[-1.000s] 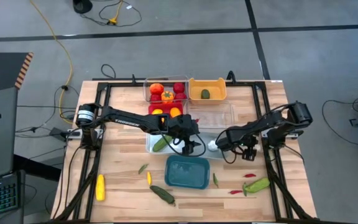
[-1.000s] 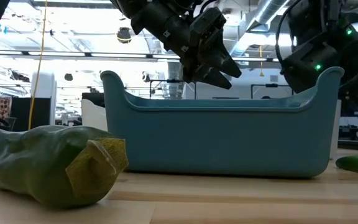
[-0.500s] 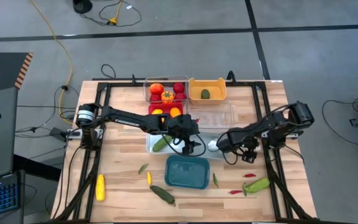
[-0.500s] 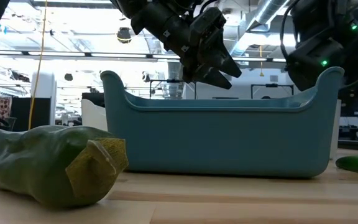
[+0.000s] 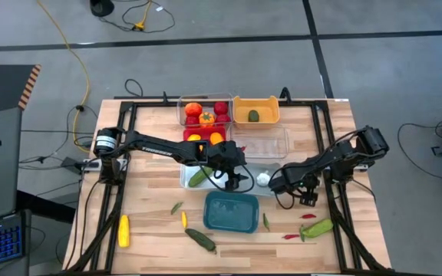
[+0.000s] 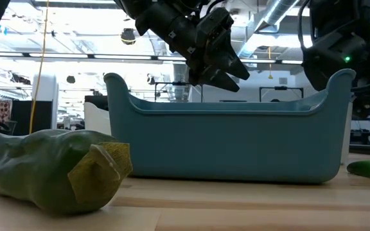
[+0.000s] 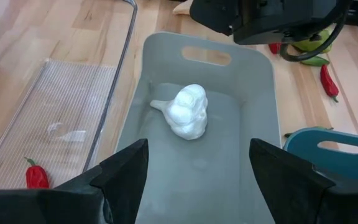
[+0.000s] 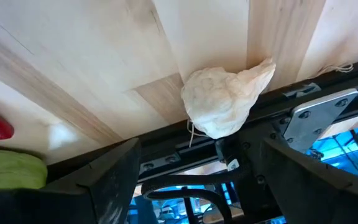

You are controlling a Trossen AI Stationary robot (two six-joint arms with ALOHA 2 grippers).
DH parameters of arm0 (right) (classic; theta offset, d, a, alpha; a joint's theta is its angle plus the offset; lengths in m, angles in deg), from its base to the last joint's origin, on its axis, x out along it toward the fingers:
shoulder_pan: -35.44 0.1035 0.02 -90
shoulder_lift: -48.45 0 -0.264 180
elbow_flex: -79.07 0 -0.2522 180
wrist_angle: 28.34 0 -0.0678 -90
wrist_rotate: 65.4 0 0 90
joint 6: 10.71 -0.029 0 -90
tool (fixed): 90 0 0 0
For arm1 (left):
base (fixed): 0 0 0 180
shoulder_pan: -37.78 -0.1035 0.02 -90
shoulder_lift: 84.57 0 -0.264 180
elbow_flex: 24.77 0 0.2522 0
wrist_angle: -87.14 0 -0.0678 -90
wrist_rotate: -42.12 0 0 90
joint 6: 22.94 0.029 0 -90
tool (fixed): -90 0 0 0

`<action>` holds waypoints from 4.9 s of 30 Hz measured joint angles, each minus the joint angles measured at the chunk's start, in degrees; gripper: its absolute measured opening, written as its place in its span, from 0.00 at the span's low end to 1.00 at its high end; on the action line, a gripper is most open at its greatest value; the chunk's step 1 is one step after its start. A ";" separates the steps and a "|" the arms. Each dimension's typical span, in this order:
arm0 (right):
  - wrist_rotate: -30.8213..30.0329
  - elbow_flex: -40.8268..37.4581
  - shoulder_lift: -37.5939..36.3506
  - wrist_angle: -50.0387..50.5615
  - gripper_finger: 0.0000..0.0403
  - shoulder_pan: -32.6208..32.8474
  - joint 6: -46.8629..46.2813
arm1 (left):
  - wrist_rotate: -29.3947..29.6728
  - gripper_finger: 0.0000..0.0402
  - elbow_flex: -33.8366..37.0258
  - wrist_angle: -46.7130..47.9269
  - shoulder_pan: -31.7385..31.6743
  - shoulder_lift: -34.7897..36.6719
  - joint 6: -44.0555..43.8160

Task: Sort produce into baskets
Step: Put the white garlic into the gray bin

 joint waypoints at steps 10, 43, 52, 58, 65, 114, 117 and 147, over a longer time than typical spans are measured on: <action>-0.41 0.00 -0.31 -0.97 0.85 1.57 -10.56 | 0.00 0.66 0.01 0.00 0.00 0.00 -0.12; -10.57 -0.17 -0.04 -4.39 0.79 20.10 -64.95 | -0.13 0.66 0.01 1.31 0.00 0.00 0.55; -11.29 -4.38 -0.04 -5.10 0.79 23.26 -83.14 | -0.17 0.66 0.01 1.31 0.00 0.00 1.67; -15.70 -4.48 -0.02 -4.74 0.79 23.87 -88.78 | -0.17 0.66 0.01 1.29 0.00 0.00 1.65; -16.41 -4.48 0.00 -4.71 0.79 23.87 -89.60 | -0.17 0.66 0.01 1.29 0.00 0.00 1.67; -30.08 2.56 -23.26 -4.69 0.79 11.70 -51.97 | -7.73 0.66 0.04 2.70 -1.53 2.75 2.87; -29.83 2.56 -26.64 -8.26 0.79 7.02 -39.31 | -7.56 0.66 0.04 4.57 -2.69 5.66 4.60; -12.10 -2.11 -28.01 -16.43 0.79 -19.63 5.79 | -1.18 0.66 0.01 18.30 -4.68 16.92 10.67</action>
